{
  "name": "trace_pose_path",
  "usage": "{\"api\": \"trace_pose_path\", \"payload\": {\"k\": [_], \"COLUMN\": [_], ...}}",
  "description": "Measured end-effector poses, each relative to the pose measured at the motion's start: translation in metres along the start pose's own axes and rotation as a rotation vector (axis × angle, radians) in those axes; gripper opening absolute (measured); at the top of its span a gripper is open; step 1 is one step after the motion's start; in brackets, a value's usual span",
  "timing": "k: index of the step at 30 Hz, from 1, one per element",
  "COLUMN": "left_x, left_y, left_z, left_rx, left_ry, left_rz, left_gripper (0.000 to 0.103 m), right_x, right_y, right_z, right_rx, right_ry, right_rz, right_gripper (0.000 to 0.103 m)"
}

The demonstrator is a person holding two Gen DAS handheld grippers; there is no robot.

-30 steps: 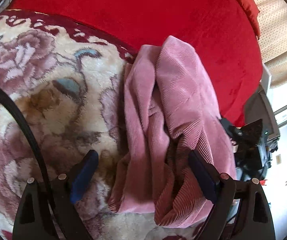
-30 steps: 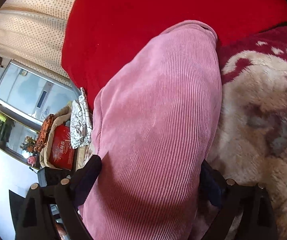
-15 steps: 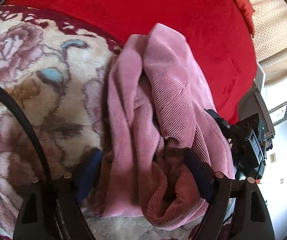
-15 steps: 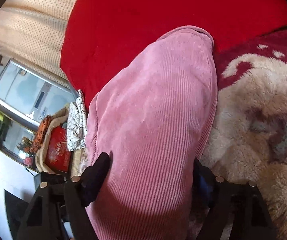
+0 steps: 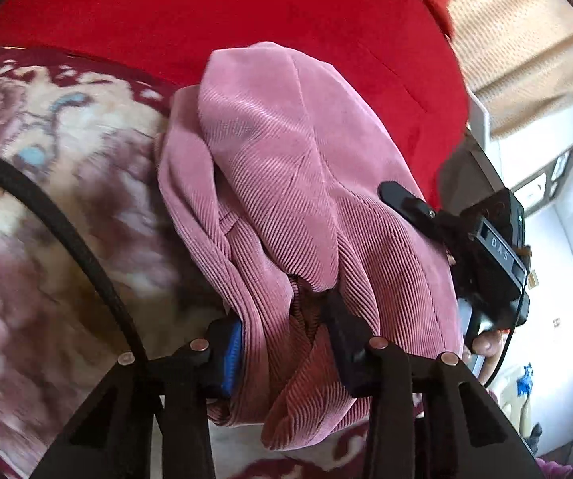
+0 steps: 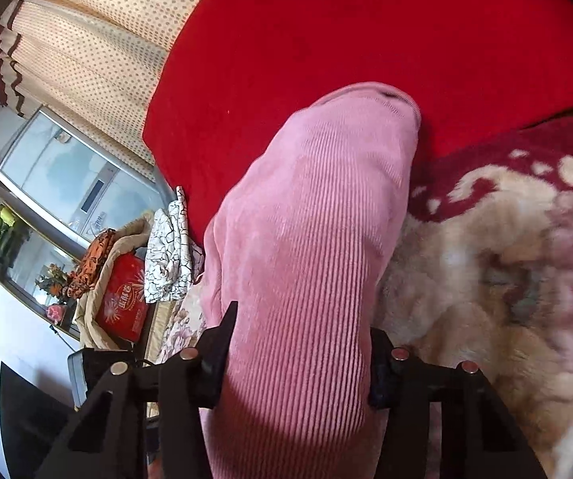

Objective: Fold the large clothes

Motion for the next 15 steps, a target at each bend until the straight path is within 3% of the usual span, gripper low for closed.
{"api": "trace_pose_path", "payload": {"k": [7,10,12,13,15], "left_x": [0.056,0.064,0.061,0.057,0.049], "left_y": [-0.078,-0.083,-0.083,-0.084,-0.087], "left_z": [0.013,0.018,0.019,0.015,0.001], "left_rx": [0.056,-0.018,-0.024,-0.032,-0.059], "left_ry": [0.091,0.129,0.137,0.129,0.082], "left_rz": [0.126,0.138,0.101,0.089,0.109], "left_gripper": [0.040,0.045,0.048,0.049,0.051], "right_x": [0.005,0.010,0.014,0.015,0.013], "right_y": [-0.029,-0.061,-0.079,-0.085,-0.087], "right_z": [-0.082,-0.111,-0.107,-0.107,-0.113], "right_rx": [0.031,0.057,0.085,0.108,0.114], "right_ry": [-0.001,-0.008,0.029,0.032,0.028], "right_rz": [0.068,0.127,0.113,0.109,0.127], "right_gripper": [0.053,0.054,0.061,0.068,0.070]}}
Point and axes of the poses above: each gripper's, at about its wrist camera, not at the fingertips, and z roughly the way its jaws point, y to its left, x to its underside, the point moved 5 cm from there along z, roughly the way its jaws point, and after that the axes turned 8 degrees about -y, right-handed, at the moved point
